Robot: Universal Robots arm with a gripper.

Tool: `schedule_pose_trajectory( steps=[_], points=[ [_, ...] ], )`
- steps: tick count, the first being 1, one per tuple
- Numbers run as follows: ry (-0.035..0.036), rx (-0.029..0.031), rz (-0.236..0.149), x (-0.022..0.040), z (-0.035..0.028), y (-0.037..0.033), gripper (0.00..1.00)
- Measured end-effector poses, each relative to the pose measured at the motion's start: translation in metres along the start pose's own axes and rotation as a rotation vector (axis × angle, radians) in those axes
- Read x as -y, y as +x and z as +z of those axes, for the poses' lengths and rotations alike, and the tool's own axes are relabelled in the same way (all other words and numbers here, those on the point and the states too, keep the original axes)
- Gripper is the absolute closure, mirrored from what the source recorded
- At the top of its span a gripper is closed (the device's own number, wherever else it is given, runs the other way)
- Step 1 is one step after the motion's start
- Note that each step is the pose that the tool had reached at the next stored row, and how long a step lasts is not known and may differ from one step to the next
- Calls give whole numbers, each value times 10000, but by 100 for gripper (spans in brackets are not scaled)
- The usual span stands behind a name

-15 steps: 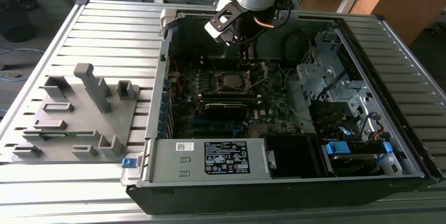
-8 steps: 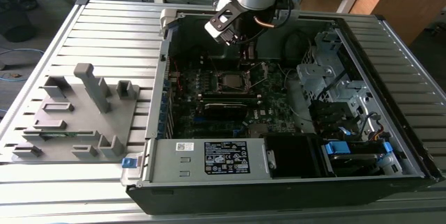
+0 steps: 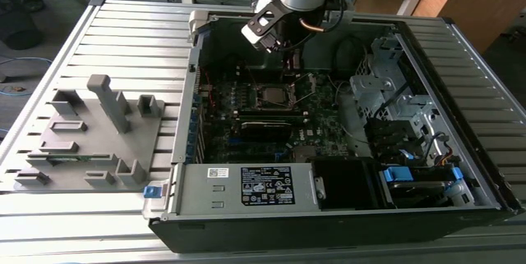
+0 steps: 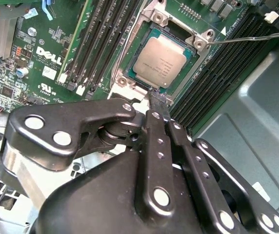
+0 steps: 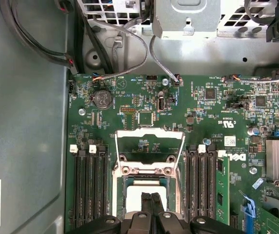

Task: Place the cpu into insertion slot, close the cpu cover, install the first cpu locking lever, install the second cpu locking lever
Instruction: 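Close the cpu cover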

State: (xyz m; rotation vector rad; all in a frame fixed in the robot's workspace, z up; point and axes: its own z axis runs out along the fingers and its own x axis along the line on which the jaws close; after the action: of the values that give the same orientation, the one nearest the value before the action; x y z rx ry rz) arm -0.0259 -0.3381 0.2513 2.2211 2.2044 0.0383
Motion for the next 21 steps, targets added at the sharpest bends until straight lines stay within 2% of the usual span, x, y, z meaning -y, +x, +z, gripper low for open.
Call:
schedule_pose_trajectory(
  steps=[2,12,21],
  points=[
    [0,-1,0,-1,-28,0,89],
    [0,0,0,-2,-74,1,89],
    [1,1,-1,-13,-78,0,89]
  ],
)
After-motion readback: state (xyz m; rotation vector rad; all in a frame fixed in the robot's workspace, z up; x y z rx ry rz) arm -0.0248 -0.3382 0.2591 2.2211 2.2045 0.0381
